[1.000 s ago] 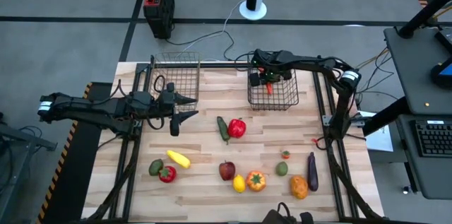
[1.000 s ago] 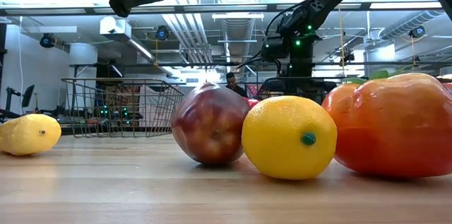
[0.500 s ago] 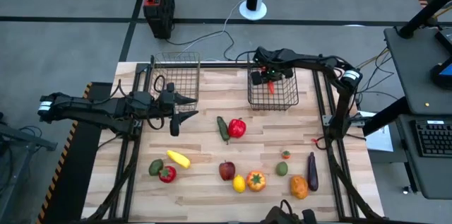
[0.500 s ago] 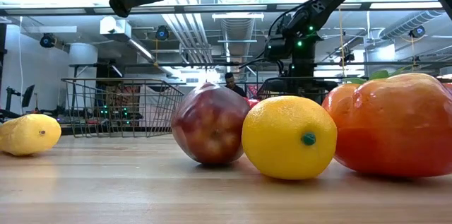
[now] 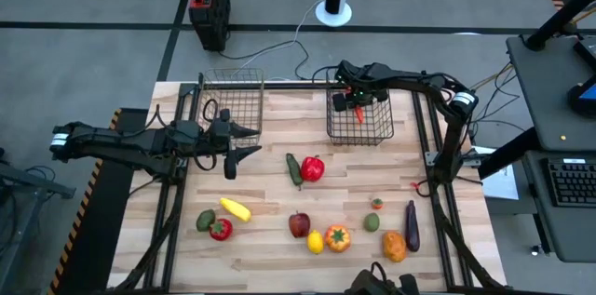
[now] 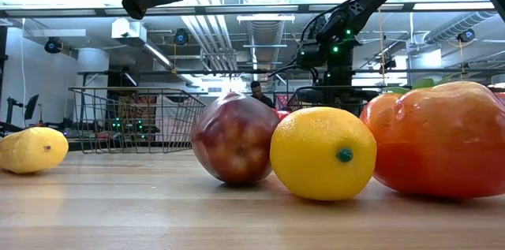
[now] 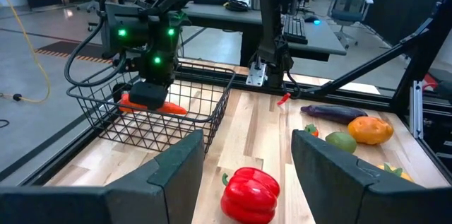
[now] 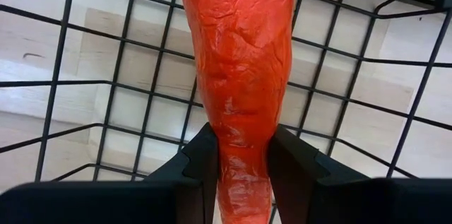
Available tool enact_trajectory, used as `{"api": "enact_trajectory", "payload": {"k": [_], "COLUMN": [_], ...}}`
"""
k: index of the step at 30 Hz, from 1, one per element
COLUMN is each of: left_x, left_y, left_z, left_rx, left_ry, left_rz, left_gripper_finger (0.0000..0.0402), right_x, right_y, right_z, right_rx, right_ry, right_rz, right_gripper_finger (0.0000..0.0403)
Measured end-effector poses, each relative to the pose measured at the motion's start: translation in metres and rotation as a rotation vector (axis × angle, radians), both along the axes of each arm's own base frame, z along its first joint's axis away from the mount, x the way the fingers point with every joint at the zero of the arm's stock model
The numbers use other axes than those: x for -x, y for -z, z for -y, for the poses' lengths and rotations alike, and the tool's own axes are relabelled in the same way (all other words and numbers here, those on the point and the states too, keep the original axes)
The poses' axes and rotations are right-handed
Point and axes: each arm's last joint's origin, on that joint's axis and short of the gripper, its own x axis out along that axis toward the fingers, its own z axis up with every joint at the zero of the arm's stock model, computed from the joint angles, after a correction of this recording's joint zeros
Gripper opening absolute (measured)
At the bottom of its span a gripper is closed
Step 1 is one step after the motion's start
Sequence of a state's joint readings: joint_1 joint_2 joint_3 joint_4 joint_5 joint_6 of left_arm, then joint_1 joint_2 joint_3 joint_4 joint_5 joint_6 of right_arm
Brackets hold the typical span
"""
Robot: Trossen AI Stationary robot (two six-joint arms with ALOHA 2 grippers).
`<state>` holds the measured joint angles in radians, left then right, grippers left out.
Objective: Sort produce into baskets
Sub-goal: Put the orange carrot into the right black wire basket
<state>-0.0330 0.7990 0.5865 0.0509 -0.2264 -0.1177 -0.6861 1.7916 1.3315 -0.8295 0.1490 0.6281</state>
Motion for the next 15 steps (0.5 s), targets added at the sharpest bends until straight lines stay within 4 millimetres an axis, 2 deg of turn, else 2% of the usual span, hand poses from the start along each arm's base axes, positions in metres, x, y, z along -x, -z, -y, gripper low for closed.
{"api": "enact_trajectory", "payload": {"k": [5, 15], "left_x": [0.0000, 0.0000], "left_y": [0.0000, 0.0000], "left_z": [0.0000, 0.0000], "left_rx": [0.000, 0.000], "left_ry": [0.000, 0.000], "left_rz": [0.000, 0.000], "left_gripper_finger": [0.0198, 0.0198], "right_x": [0.0000, 0.0001], "right_y": [0.0000, -0.0001], "right_z": [0.0000, 0.0002], "right_rx": [0.001, 0.008], "right_ry": [-0.011, -0.008], "right_rz": [-0.003, -0.007], "right_gripper_finger": [0.0100, 0.0152]}}
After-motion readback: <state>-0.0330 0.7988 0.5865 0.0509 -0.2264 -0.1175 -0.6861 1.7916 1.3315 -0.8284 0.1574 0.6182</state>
